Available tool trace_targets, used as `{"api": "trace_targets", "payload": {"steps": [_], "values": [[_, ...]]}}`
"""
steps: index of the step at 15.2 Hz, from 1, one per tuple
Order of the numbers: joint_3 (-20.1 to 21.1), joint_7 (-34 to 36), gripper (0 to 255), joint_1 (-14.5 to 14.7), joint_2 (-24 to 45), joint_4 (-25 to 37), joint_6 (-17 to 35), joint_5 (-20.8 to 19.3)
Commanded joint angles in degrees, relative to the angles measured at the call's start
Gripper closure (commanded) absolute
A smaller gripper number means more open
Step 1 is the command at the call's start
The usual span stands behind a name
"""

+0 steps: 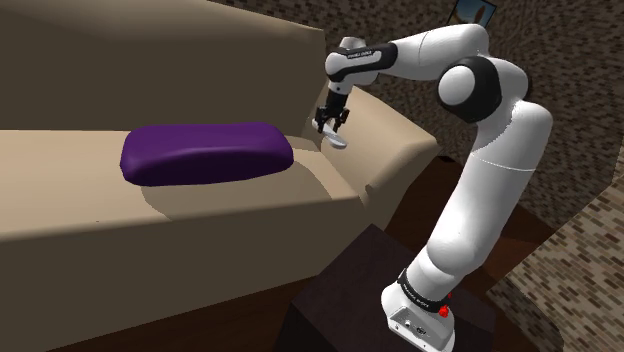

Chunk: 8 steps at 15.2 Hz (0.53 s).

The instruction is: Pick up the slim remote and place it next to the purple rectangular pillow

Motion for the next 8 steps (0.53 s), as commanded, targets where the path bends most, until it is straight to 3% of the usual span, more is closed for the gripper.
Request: {"api": "trace_targets", "payload": {"steps": [1, 8], "values": [[0.8, 2.5, 255, 1.5, -2.0, -2.0, 0.1, -0.6], [4.6, 12.0, 255, 6.9, -6.6, -7.7, 1.5, -2.0]]}}
